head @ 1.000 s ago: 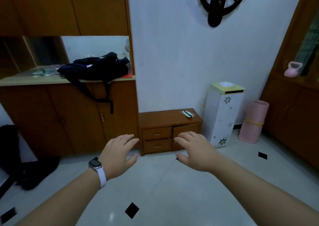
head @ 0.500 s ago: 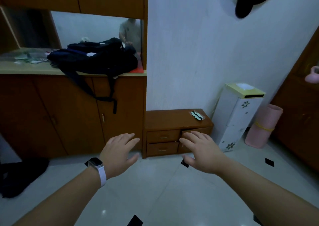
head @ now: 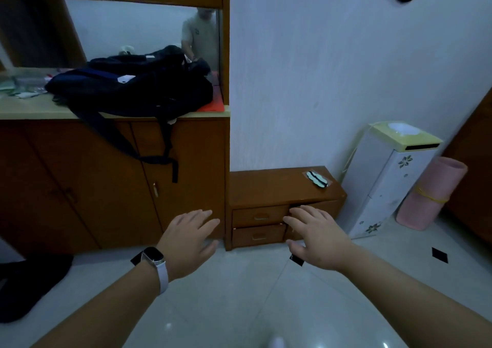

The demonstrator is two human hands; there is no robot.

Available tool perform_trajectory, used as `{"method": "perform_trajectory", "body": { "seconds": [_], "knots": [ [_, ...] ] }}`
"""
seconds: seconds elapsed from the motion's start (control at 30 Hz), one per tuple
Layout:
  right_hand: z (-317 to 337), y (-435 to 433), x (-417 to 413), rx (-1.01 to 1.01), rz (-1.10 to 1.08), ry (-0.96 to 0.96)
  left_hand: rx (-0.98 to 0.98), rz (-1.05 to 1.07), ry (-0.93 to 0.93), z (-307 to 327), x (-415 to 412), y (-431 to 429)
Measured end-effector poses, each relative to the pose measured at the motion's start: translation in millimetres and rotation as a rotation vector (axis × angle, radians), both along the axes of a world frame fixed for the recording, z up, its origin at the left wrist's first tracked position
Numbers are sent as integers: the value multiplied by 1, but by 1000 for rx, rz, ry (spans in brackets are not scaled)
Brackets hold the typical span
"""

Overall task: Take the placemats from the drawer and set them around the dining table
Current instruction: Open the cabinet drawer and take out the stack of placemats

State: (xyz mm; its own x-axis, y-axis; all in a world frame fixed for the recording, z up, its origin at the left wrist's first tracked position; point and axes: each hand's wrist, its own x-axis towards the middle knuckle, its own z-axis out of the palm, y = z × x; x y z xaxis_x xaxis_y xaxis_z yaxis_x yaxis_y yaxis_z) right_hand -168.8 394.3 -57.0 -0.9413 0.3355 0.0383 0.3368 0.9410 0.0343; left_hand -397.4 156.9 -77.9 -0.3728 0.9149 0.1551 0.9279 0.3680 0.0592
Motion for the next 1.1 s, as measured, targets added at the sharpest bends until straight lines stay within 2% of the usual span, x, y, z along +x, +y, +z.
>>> {"method": "perform_trajectory", "body": {
  "seconds": [0.27, 0.37, 0.5, 0.7, 0.97, 1.1],
  "knots": [
    [-58, 124, -92, -121, 49, -3, -120, 33, 7, -31, -72, 118],
    [-73, 173, -118, -162, 58, -16, -190, 0, 0, -33, -92, 174],
    [-92, 236, -144, -179, 66, -11, -182, -75, 49, -41, -114, 245],
    [-121, 282, -174, -254, 17, -74, -230, -75, -54, -71, -154, 305],
    [-184, 307, -227, -249, -58, -78, -240, -87, -134, -158, -223, 362],
    [-253, 322, -251, -250, -86, -83, -237, -128, -149, -233, -248, 392]
  ]
}}
